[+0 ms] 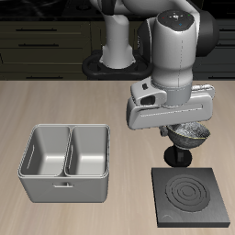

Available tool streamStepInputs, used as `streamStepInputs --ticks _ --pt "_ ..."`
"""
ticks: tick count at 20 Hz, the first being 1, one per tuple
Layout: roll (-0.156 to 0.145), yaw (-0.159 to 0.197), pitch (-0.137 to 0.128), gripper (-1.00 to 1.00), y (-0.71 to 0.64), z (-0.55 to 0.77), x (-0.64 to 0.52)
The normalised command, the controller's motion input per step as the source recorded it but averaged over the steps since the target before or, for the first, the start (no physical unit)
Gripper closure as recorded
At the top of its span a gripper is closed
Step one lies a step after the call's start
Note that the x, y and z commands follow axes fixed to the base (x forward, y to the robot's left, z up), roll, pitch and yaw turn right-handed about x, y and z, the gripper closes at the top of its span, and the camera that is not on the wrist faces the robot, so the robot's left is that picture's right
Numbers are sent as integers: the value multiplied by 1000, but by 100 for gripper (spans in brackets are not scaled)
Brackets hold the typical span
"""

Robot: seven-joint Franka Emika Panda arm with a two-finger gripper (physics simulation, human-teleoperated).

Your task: Place the black bowl on the flat stove

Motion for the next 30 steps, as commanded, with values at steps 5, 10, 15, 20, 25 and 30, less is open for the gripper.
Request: streamStepInputs --ticks 5,10,15,20,25,30 --pt "40 -8 -1 100 327 41 97" --pt "36 0 6 100 204 -34 -17" --pt "-4 -11 14 100 -25 -86 -76" --pt "-18 15 21 100 -81 -163 0" --pt "-13 18 13 100 -41 -152 23" --pt "-7 16 17 100 -41 -163 72"
